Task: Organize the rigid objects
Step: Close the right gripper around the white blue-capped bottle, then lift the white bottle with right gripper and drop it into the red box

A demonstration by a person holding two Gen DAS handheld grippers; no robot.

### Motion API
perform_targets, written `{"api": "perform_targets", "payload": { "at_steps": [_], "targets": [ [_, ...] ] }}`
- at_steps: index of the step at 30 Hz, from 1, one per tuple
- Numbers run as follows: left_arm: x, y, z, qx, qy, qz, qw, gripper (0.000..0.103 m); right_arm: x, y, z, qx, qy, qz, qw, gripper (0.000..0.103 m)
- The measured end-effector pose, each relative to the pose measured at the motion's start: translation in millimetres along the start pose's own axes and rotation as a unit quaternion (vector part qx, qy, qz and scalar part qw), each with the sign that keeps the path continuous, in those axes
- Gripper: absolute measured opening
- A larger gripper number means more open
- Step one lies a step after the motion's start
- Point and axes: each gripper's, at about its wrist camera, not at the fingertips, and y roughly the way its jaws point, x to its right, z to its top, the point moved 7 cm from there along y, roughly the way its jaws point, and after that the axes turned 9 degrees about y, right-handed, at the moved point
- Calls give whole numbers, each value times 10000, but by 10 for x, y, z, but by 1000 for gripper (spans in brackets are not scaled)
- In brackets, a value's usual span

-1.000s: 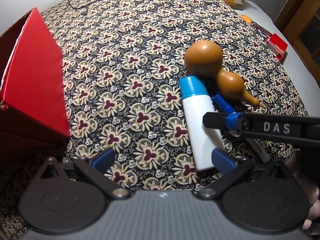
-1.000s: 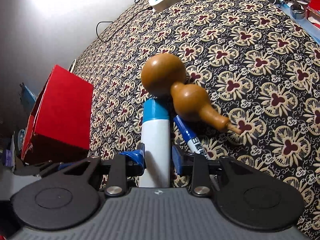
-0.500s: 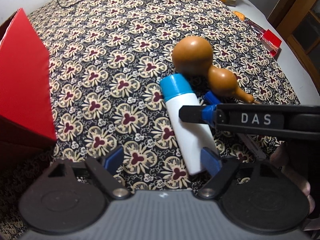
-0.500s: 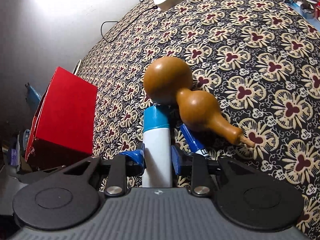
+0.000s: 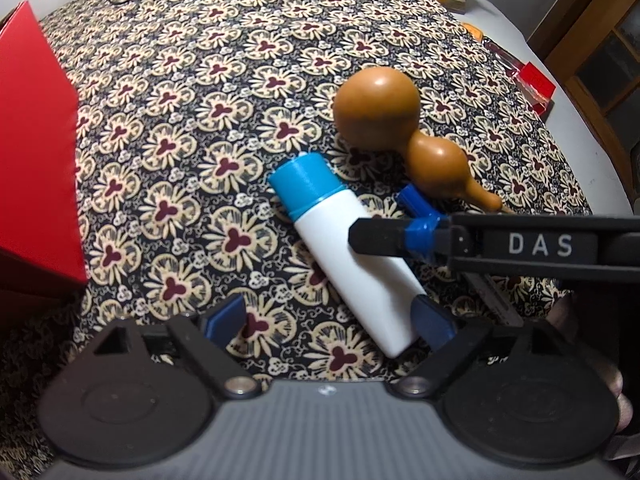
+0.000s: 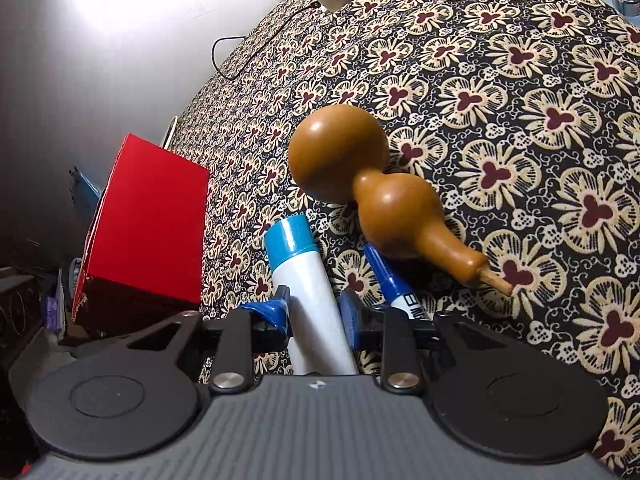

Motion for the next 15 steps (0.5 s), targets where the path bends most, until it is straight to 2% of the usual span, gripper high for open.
{"api": "perform_targets", "payload": {
  "at_steps": [5, 10, 11, 15],
  "targets": [
    [59, 14, 33, -9, 95, -9, 10000, 93, 24, -80, -57, -40, 0, -2, 10000, 9],
    [35, 34, 10, -74, 55, -27, 10000, 90, 31, -48, -94, -215, 305, 149, 9992, 9],
    [19, 41, 3, -94, 28, -21, 9999, 87, 3, -23, -115, -264, 303, 176, 9990, 10],
    [-36, 15, -25, -67, 28, 110, 9999, 61, -81, 54, -183, -240, 141, 173, 9995, 9]
  ]
}}
